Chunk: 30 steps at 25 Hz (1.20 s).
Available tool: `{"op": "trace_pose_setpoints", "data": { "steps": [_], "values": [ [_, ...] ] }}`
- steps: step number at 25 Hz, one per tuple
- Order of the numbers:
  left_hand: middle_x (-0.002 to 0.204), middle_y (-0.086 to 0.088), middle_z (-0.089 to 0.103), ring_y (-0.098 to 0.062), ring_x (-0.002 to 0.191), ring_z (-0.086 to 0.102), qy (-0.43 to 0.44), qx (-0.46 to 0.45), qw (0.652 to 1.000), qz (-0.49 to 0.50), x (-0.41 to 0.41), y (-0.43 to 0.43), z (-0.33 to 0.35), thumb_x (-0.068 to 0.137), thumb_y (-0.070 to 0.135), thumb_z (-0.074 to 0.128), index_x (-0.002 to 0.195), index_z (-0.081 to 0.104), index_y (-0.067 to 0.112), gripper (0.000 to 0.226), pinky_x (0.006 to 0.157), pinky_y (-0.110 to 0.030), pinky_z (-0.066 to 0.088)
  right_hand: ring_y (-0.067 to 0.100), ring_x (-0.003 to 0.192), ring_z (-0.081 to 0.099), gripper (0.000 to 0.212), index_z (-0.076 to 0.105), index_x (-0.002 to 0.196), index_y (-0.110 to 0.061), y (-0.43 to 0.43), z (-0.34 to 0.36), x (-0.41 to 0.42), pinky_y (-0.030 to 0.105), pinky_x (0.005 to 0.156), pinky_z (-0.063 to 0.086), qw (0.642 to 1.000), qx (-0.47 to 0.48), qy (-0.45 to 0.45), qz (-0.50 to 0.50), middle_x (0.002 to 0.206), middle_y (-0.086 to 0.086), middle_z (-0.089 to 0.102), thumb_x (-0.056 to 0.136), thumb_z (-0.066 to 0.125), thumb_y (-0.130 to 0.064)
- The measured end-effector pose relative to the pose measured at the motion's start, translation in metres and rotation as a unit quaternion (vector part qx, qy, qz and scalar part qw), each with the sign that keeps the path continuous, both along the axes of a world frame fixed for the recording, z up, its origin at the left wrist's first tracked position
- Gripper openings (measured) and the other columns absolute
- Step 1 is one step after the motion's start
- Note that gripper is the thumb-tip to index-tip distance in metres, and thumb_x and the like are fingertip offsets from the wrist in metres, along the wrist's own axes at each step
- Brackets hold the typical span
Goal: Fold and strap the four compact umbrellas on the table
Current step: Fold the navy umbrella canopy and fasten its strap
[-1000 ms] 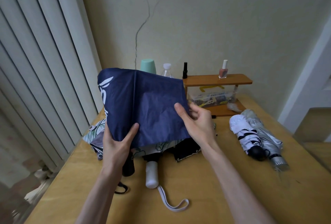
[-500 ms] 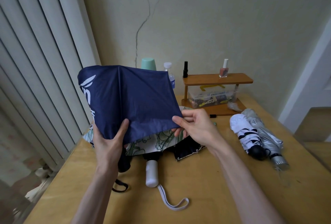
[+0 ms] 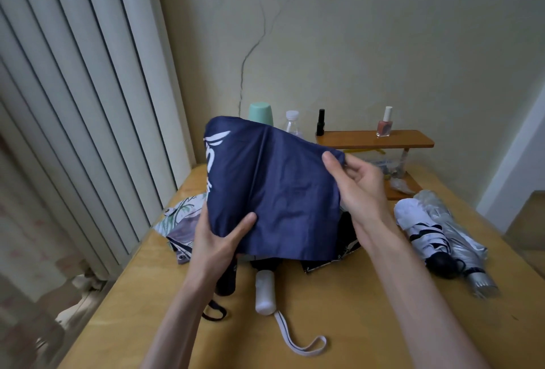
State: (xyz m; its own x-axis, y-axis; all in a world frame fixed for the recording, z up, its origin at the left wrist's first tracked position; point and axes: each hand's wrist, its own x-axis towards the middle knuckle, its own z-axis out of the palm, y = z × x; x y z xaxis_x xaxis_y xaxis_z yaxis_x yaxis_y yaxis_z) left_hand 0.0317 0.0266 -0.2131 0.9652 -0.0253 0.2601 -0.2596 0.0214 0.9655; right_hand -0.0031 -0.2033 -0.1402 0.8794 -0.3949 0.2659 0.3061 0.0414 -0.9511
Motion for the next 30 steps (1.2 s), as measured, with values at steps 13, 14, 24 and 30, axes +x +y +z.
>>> {"op": "trace_pose_setpoints", "data": {
  "steps": [13,14,24,30],
  "values": [
    [0.075,-0.006,0.067,-0.023,0.070,0.058,0.064,0.027,0.965,-0.253,-0.037,-0.001,0.034,0.072,0.027,0.074,0.079,0.067,0.011,0.018,0.064,-0.031,0.049,0.019,0.066,0.077,0.020,0.076,0.105,0.007,0.100,0.148,0.043,0.025,0.064,0.062,0.905,-0.384,0.077,0.168,0.085,0.018,0.079,0.100,0.058,-0.003],
    [0.080,-0.012,0.064,-0.026,0.073,0.057,0.080,-0.036,0.963,-0.253,-0.040,-0.005,0.038,0.082,0.037,0.078,0.087,0.064,0.009,0.031,0.062,-0.031,0.047,0.019,0.068,0.077,0.021,0.073,0.111,0.008,0.105,0.148,0.050,0.025,0.067,0.062,0.885,-0.416,0.095,0.185,0.092,0.021,0.079,0.100,0.058,-0.002],
    [0.076,-0.015,0.061,-0.030,0.066,0.055,0.193,-0.269,0.911,-0.246,-0.037,-0.005,0.059,0.090,0.024,0.046,0.094,0.060,0.002,0.026,0.044,-0.026,0.034,0.007,0.122,0.063,0.057,0.064,0.137,-0.036,0.036,0.132,0.052,0.035,0.111,0.049,0.852,-0.510,0.072,0.089,0.132,-0.009,0.067,0.085,0.082,-0.053],
    [0.073,-0.020,0.061,-0.032,0.072,0.050,0.175,-0.217,0.928,-0.248,-0.034,-0.003,0.052,0.076,0.031,0.051,0.097,0.055,0.001,0.037,0.052,-0.029,0.030,0.017,0.085,0.074,0.052,0.078,0.092,-0.017,0.038,0.128,0.055,0.036,0.078,0.056,0.876,-0.453,0.160,0.041,0.088,-0.001,0.078,0.077,0.081,-0.067]
  ]
}}
